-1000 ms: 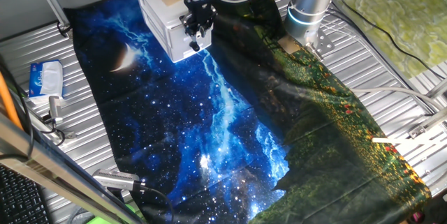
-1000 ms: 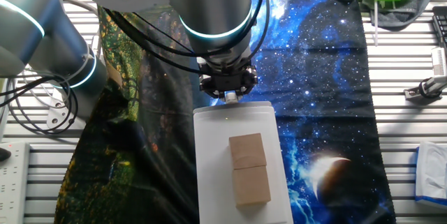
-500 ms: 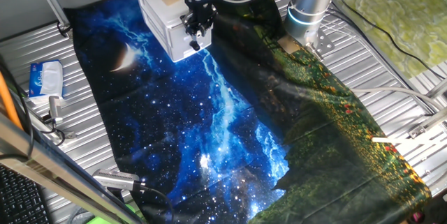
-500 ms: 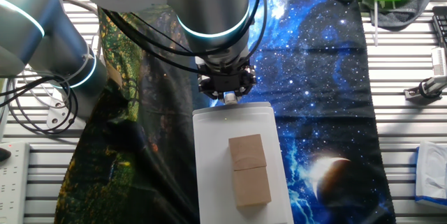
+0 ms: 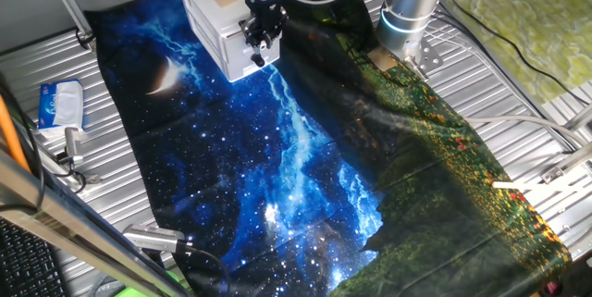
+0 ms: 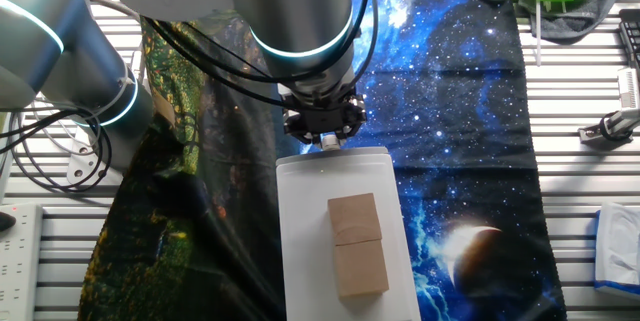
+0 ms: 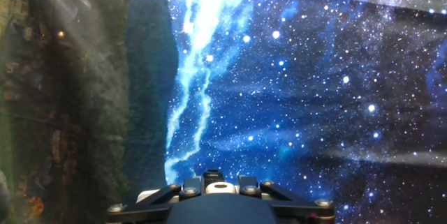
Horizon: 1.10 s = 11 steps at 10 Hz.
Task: Grasp the handle and close the drawer
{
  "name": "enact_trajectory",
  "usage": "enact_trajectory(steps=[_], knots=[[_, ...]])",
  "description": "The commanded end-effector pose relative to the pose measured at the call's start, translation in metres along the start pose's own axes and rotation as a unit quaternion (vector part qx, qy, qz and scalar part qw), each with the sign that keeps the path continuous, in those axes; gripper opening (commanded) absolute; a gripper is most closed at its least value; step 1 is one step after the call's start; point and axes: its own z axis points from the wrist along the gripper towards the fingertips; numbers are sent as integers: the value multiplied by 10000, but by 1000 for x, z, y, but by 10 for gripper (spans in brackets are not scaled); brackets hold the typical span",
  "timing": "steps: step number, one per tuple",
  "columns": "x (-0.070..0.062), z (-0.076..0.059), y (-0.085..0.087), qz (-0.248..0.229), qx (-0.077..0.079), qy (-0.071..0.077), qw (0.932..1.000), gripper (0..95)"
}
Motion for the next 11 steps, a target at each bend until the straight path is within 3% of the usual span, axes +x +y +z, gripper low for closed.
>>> enact_trajectory(steps=[1,8,11], knots=[[0,1,-1,19,0,-13,10000,0],[1,0,-1,-129,-18,171,9998,0],[1,0,-1,-111,31,124,9999,0]])
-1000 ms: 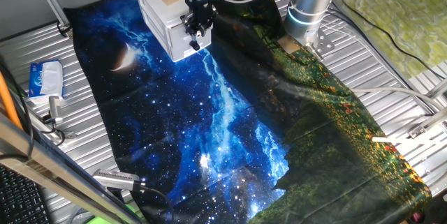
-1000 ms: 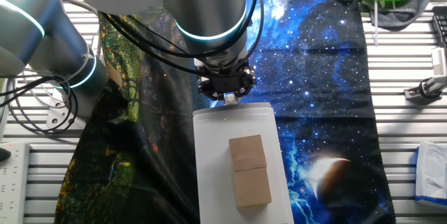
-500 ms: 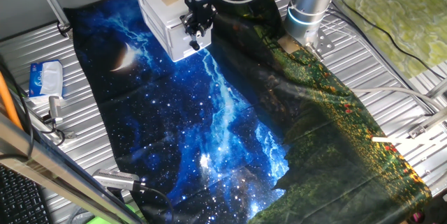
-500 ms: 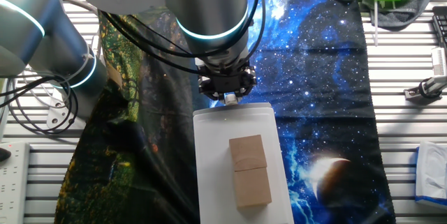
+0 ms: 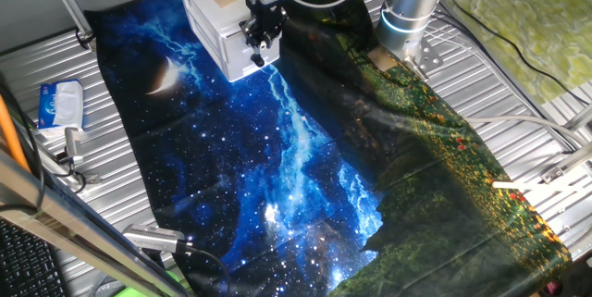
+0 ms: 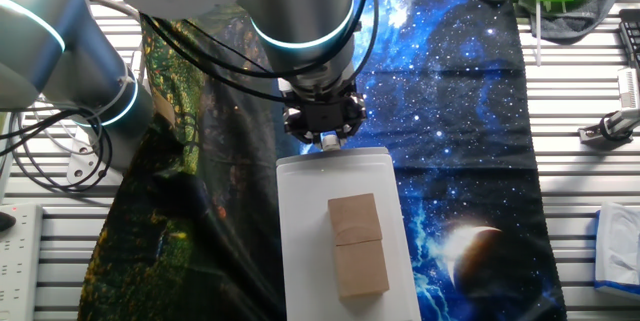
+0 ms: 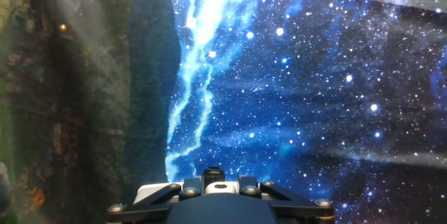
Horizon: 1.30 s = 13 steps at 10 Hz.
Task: Grasp the handle and close the drawer
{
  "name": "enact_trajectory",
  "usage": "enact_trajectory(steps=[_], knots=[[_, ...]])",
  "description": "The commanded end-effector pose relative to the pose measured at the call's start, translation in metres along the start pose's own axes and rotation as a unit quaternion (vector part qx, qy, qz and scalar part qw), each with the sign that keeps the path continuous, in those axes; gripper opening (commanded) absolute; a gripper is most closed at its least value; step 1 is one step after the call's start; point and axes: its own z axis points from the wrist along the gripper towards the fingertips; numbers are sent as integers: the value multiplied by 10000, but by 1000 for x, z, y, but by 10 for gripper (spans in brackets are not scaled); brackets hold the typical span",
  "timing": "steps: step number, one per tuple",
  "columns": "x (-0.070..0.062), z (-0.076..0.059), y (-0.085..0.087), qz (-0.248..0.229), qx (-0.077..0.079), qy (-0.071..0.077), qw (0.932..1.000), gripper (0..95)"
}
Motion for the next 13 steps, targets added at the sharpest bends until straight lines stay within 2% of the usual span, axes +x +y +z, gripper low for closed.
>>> enact_trajectory(steps=[1,3,6,13], knots=[[0,0,0,10,-4,-10,10000,0],[0,0,0,-38,21,17,10000,0],[0,0,0,-2,58,-79,10000,0],[0,-1,0,-1,119,-114,9999,0]])
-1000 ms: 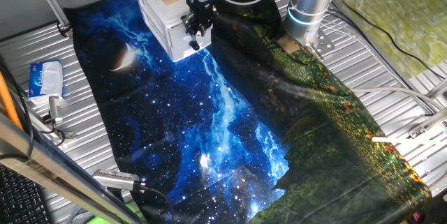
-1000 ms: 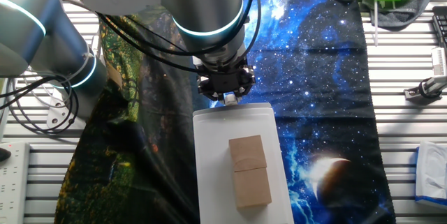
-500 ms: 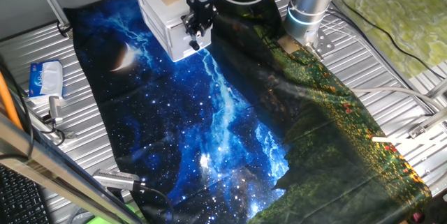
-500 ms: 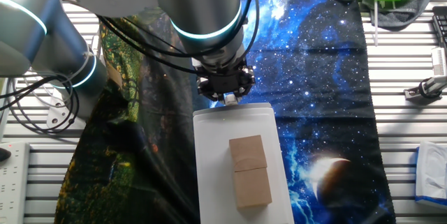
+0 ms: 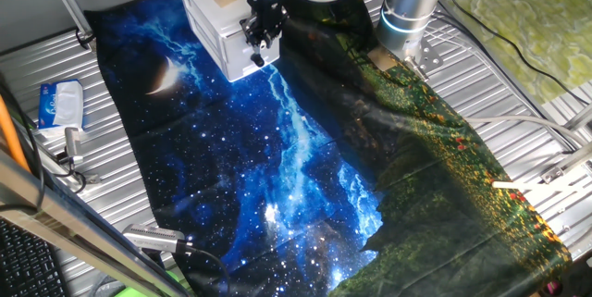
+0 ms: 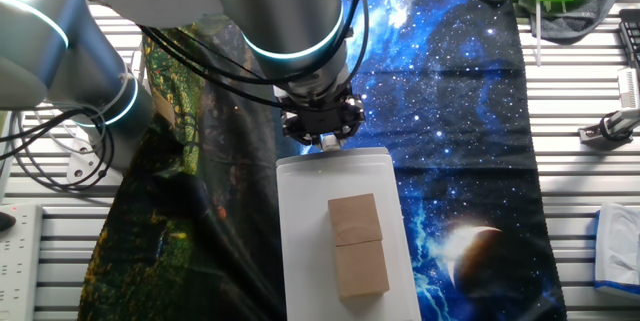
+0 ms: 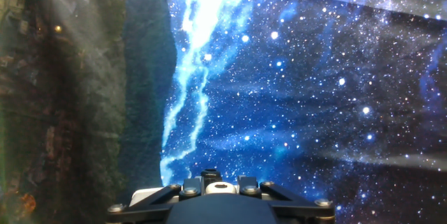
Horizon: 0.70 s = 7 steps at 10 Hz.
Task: Grasp the handle and close the drawer
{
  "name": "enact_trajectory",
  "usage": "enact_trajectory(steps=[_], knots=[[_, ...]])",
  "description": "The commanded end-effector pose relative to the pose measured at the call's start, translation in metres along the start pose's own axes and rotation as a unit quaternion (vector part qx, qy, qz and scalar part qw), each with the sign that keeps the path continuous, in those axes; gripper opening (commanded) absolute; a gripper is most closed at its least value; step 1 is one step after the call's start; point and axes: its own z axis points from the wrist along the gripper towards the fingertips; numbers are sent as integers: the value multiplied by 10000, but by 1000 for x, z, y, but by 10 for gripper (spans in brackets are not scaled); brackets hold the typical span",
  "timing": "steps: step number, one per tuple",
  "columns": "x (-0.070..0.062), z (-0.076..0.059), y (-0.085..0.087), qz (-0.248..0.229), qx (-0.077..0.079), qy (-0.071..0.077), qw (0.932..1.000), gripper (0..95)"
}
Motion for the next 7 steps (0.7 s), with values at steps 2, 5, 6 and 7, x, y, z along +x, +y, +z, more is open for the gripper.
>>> enact_trajectory(steps=[2,5,6,7], knots=[[0,0,-1,-19,19,2,10000,0],[0,0,0,-36,24,8,10000,0],[0,0,0,-25,20,-7,10000,0],[0,0,0,-13,24,-2,10000,0]])
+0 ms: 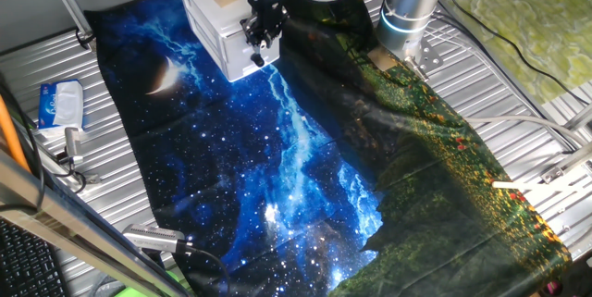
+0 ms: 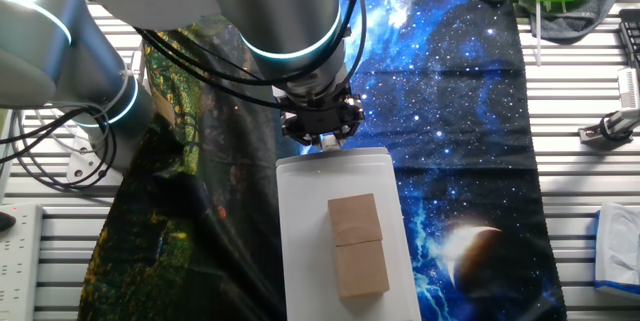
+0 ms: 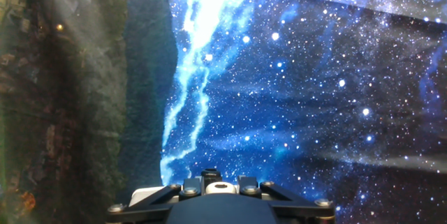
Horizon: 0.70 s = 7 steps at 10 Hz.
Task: Grasp the handle and close the drawer
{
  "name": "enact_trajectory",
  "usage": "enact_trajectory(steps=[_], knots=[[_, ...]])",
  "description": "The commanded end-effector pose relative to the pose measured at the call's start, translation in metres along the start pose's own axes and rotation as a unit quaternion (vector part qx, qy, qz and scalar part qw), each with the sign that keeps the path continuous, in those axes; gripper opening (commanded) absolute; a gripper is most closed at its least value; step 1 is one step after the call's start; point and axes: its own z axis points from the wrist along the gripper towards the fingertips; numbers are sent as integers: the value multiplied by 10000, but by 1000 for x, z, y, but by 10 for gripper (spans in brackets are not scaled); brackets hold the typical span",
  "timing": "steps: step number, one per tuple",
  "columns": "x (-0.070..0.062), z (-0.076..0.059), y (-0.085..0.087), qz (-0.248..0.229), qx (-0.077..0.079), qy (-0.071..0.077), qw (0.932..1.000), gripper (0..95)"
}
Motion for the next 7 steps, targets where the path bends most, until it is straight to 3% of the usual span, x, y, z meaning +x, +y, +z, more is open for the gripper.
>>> enact_trajectory(steps=[1,7], knots=[[0,0,0,18,-2,-4,10000,0],[0,0,0,173,-95,-18,9998,0]])
